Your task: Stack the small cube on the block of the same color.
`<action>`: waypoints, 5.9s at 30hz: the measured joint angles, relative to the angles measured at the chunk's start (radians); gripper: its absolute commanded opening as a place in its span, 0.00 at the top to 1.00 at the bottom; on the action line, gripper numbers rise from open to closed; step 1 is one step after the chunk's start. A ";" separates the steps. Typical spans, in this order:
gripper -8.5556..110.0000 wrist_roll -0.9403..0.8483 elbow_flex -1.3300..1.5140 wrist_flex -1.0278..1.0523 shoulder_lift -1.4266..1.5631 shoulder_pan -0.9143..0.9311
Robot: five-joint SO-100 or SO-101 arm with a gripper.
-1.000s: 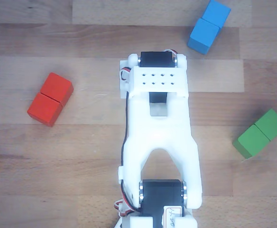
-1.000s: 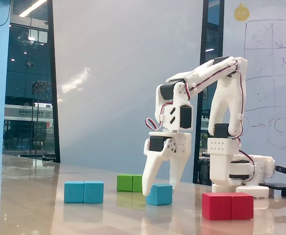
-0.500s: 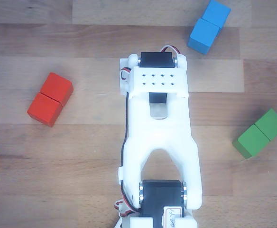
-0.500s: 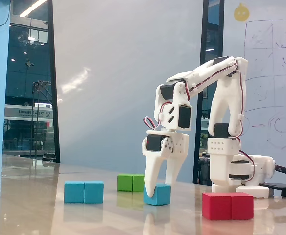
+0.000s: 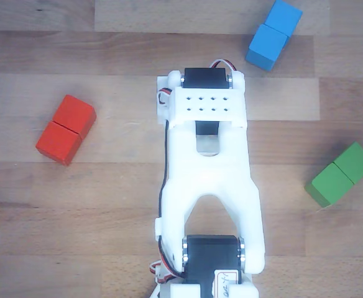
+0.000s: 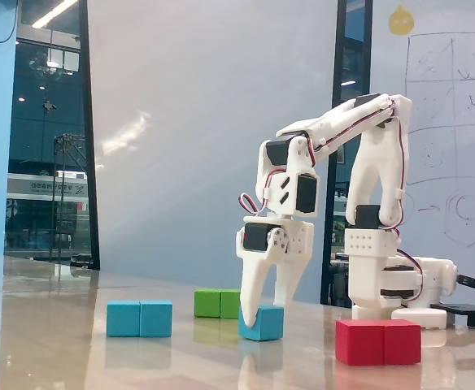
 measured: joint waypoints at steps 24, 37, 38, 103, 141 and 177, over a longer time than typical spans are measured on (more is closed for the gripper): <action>0.79 0.000 -0.563 0.426 -0.041 0.052; 0.79 -0.210 -0.957 0.453 -0.359 0.216; 0.79 -0.218 -0.971 0.453 -0.376 0.225; 0.60 -0.233 -1.003 0.342 -0.621 0.261; 0.58 -0.233 -1.003 0.342 -0.621 0.557; 0.65 -0.078 0.574 0.071 1.068 0.031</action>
